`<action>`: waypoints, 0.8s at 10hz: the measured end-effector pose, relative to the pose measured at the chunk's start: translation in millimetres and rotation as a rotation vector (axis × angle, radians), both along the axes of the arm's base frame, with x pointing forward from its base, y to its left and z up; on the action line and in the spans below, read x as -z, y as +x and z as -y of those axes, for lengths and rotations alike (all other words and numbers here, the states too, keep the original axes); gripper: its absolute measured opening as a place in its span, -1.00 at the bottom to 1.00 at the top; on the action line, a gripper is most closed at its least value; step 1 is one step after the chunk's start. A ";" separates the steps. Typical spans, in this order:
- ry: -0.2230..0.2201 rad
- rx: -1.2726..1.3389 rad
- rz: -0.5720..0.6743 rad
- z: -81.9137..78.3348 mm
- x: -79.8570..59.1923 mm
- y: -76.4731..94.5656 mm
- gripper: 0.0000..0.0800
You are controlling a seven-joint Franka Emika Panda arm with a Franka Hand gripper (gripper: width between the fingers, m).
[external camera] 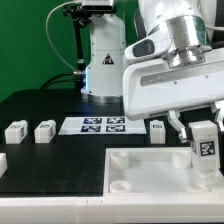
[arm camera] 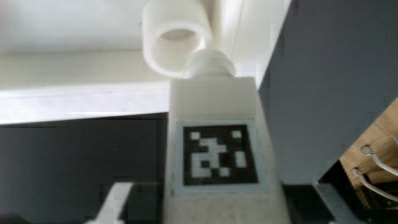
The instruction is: Assemble one leg
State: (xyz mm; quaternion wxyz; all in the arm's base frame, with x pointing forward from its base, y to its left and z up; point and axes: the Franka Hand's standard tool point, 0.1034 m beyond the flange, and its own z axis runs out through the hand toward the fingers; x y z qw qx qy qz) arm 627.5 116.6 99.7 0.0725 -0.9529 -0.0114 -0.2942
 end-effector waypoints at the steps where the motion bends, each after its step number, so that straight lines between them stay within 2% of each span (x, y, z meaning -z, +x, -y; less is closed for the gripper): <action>1: -0.003 0.004 -0.004 3.4 3.7 -0.7 -0.26; 8: 0.000 -0.005 -0.045 1.9 6.1 -2.7 -0.26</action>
Offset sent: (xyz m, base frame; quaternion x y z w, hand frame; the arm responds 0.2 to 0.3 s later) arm -0.0067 -0.0078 -0.0055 -0.0072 -0.0128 -0.0107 0.9998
